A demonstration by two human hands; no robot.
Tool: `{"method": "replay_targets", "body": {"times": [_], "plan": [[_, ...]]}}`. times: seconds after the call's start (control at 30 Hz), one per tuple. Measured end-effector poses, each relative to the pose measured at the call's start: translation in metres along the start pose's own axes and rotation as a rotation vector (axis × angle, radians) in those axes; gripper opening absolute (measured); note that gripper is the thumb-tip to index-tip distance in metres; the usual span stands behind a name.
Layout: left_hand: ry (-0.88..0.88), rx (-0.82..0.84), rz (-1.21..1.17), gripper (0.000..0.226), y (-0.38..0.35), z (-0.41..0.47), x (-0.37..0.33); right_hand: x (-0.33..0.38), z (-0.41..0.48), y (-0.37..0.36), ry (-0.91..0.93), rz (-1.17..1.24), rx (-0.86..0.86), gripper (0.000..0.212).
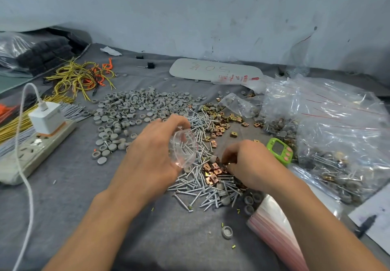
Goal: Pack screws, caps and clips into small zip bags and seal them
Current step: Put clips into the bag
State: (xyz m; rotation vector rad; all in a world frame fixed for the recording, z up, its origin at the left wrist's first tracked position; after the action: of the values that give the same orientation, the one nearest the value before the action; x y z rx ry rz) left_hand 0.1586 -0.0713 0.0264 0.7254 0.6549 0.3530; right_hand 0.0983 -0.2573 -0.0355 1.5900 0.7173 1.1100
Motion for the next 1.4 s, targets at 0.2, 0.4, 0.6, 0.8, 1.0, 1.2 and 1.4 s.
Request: {"method": "replay_targets", "body": {"times": [0.2, 0.4, 0.6, 0.8, 1.0, 1.2, 1.4], "plan": [[-0.039, 0.203, -0.006, 0.095, -0.026, -0.004, -0.014, 0.004, -0.002, 0.003, 0.012, 0.009, -0.035, 0.026], [0.056, 0.598, -0.280, 0.133, -0.049, -0.018, -0.009, -0.008, -0.003, 0.022, -0.021, 0.228, -0.249, 0.024], [0.319, 0.215, -0.473, 0.085, -0.007, -0.001, 0.056, -0.018, -0.004, 0.028, -0.042, 0.296, -0.312, 0.025], [0.423, -0.035, -0.335, 0.044, 0.012, 0.000, 0.074, -0.015, -0.010, 0.023, -0.064, 0.667, -0.250, 0.019], [0.197, -0.037, -0.332, 0.032, 0.011, 0.001, 0.006, 0.006, -0.015, 0.018, -0.068, 1.346, -0.115, 0.026], [0.138, -0.019, -0.381, 0.041, -0.003, 0.004, -0.025, 0.023, -0.017, 0.017, -0.012, 1.334, -0.067, 0.019], [0.248, 0.011, -0.572, 0.033, -0.009, 0.007, -0.010, 0.031, -0.022, 0.022, 0.038, 1.325, -0.026, 0.015]]}}
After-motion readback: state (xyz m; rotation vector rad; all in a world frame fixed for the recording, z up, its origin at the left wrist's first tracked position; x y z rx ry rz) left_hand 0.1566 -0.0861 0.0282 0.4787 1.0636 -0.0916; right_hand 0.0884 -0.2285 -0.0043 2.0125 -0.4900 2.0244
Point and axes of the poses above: each hand's wrist, its own z-axis towards the middle knuckle, its own y-axis out of the back of the hand, x = y × z, the point moved 10 cm from there along z, towards the middle knuckle, and after that the axes turned 5 degrees about -x, right-handed, at the moved point
